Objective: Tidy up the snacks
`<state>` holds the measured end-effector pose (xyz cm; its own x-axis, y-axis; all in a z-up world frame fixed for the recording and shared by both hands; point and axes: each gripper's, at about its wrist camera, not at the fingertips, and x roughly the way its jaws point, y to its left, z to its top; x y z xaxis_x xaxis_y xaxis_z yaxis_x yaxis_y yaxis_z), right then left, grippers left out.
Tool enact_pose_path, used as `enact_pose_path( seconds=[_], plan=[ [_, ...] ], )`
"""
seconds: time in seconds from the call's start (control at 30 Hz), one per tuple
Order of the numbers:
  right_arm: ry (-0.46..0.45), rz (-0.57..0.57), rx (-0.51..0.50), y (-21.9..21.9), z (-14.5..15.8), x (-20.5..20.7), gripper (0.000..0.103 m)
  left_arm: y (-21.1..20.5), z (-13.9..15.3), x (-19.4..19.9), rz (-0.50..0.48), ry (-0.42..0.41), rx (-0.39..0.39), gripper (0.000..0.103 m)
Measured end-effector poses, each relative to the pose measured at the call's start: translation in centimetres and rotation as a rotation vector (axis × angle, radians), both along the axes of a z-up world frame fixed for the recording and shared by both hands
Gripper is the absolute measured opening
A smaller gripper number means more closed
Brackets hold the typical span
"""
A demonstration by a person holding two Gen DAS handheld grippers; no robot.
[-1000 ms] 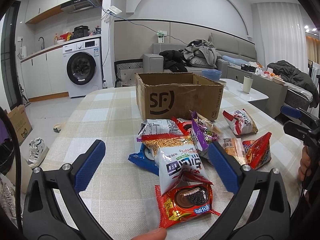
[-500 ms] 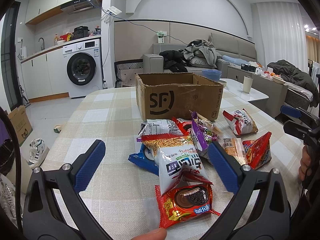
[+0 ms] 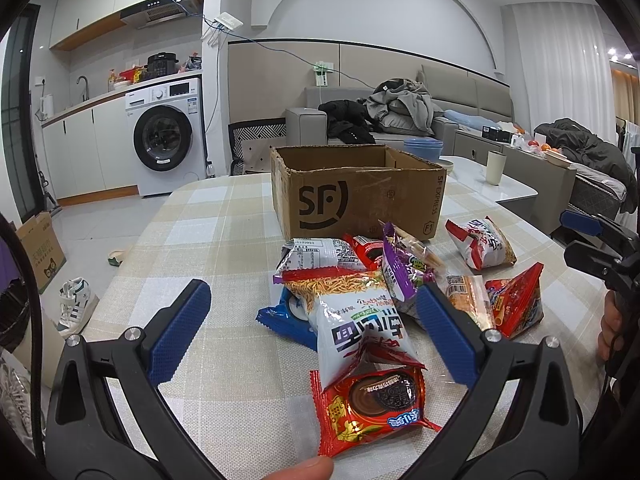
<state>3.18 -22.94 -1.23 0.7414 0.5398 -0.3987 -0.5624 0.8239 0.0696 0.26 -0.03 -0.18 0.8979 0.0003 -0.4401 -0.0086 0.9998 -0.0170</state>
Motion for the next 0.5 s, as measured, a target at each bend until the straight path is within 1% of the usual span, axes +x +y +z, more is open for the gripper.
enact_pose_path(
  seconds=[0.4,0.5],
  plan=[
    [0.030,-0.004,-0.042,0.7,-0.3,0.7,0.103,0.0,-0.2,0.2,0.000,0.013,-0.001,0.102],
    [0.045,-0.003,-0.052,0.8,-0.4,1.0,0.103,0.0,-0.2,0.4,-0.002,0.027,0.002,0.102]
  ],
)
